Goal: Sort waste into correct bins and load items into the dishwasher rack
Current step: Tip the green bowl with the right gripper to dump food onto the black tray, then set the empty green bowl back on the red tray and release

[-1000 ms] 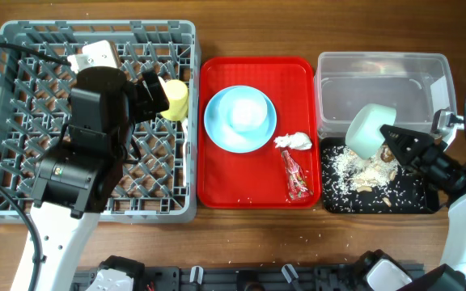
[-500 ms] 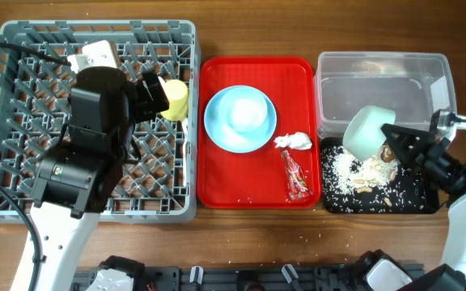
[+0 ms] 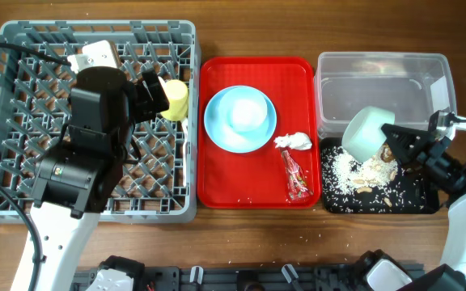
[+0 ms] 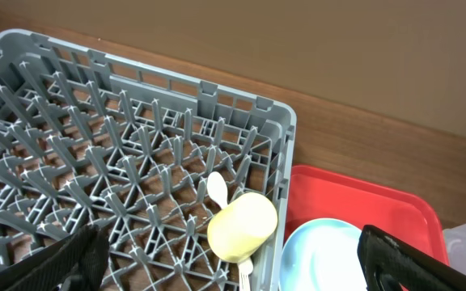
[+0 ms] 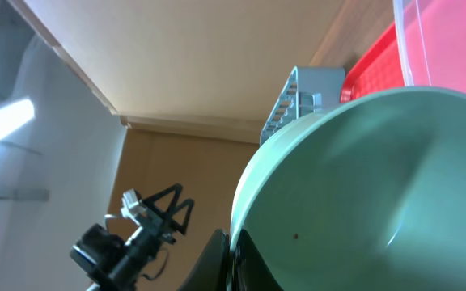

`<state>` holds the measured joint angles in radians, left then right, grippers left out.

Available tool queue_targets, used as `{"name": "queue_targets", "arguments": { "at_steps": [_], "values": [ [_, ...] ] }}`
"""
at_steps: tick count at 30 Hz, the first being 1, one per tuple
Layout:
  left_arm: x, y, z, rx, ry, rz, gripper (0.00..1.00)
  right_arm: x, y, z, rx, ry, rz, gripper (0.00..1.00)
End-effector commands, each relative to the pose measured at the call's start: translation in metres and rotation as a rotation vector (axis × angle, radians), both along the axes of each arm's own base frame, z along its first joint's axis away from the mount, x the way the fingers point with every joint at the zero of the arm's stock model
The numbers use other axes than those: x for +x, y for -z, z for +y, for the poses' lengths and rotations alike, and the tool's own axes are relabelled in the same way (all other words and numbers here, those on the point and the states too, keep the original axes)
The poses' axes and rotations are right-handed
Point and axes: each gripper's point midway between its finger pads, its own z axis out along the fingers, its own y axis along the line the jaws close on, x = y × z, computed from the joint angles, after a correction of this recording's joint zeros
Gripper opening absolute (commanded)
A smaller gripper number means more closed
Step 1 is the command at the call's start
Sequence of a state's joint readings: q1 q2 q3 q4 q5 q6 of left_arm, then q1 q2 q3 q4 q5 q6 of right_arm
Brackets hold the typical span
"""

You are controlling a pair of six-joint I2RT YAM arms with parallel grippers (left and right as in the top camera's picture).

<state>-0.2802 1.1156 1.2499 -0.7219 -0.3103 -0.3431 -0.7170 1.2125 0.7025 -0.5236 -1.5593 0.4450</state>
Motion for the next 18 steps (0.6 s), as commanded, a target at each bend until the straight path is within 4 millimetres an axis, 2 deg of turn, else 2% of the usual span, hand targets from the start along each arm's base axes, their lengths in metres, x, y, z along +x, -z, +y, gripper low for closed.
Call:
{"name": "queue_targets", "arguments": {
  "at_steps": [1, 3, 7, 8, 10, 12, 13, 14, 16, 18],
  "values": [
    [0.000, -0.001, 0.003, -0.001, -0.018, -0.005, 1.00, -0.005, -0.009, 0.005, 0.037, -0.030, -0.023, 0.04],
    [0.000, -0.001, 0.003, -0.001, -0.018, -0.005, 1.00, 0.008, 0.016, -0.008, -0.118, 0.063, 0.038, 0.04],
    [0.000, -0.001, 0.003, -0.001, -0.018, -0.005, 1.00, 0.017, 0.042, -0.024, -0.161, 0.173, 0.220, 0.04],
    [0.000, -0.001, 0.003, -0.001, -0.018, -0.005, 1.00, 0.021, 0.043, -0.025, -0.201, 0.192, 0.233, 0.05],
    [0.000, -0.001, 0.003, -0.001, -0.018, -0.005, 1.00, 0.034, 0.029, -0.015, -0.339, 0.191, 0.205, 0.05],
    [0.000, -0.001, 0.003, -0.001, -0.018, -0.005, 1.00, 0.047, 0.001, 0.018, -0.569, 0.166, 0.179, 0.05],
    [0.000, -0.001, 0.003, -0.001, -0.018, -0.005, 1.00, 0.046, -0.002, 0.032, -0.670, 0.154, 0.199, 0.05],
    [0.000, -0.001, 0.003, -0.001, -0.018, -0.006, 1.00, 0.043, -0.005, 0.056, -0.781, 0.109, 0.192, 0.05],
    [0.000, -0.001, 0.003, -0.001, -0.018, -0.005, 1.00, 0.023, 0.007, 0.128, -0.951, -0.068, 0.124, 0.05],
    [0.000, -0.001, 0.003, -0.001, -0.018, -0.005, 1.00, -0.007, 0.029, 0.195, -1.084, -0.265, 0.043, 0.04]
  ]
}}
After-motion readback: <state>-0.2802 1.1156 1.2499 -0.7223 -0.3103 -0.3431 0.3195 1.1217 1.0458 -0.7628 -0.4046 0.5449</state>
